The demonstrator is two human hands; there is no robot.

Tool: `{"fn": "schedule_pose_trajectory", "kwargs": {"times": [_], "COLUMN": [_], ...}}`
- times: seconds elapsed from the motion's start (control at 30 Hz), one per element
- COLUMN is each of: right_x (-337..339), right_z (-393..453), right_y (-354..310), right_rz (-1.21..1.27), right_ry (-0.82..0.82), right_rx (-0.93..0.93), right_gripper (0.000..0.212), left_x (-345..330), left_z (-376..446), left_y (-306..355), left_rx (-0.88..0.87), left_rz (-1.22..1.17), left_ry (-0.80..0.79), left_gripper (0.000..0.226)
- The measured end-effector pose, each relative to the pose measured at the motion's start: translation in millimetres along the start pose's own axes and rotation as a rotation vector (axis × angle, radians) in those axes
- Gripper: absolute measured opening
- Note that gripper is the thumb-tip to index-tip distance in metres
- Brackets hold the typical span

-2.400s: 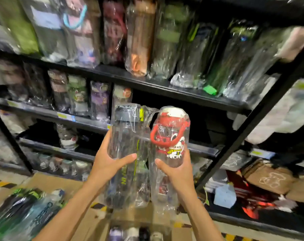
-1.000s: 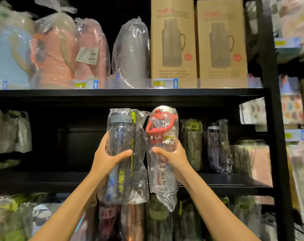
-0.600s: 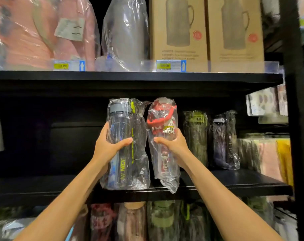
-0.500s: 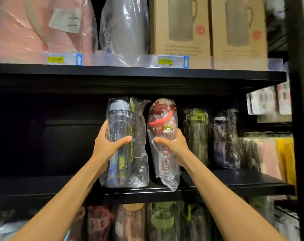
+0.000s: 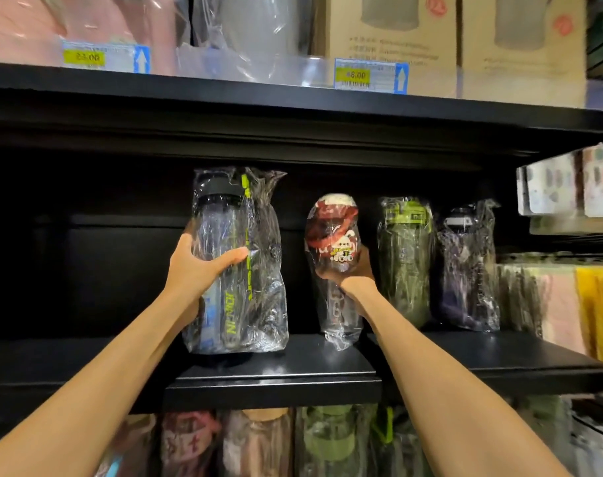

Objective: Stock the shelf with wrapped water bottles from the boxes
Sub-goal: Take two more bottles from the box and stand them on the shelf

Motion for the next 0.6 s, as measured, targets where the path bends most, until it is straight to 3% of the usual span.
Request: {"fn": "schedule_pose_trajectory", "kwargs": {"times": [0.13, 0.43, 0.6], "right_x": [1, 0, 5], "right_z": [12, 19, 12], "right_y": [10, 22, 15], "right_rz": [0.008, -0.001, -0.058], "right_ry": [0.035, 0.023, -0.025], "right_rx": [-0.007, 0.086, 0.09], "right_gripper": [0.102, 0.101, 0.119], "left_x": [-3, -15, -24], "left_z": [3, 1, -2], "left_y": [2, 0, -9], "left_rx": [0.006, 0.069, 0.092], "left_rz": [0.002, 0.002, -0.068], "left_ry": [0.011, -0.013, -0.006], "left_gripper": [0.112, 0.138, 0.1]}}
Point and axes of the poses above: each hand's wrist, its own z-axis towards the middle knuckle, its own x-axis out of the back of the hand, y = z × x, the point moved 2 cm from there along z, towards the middle knuckle, and after that the axes turned 2 degrees about -z, right-handed, at the moved point
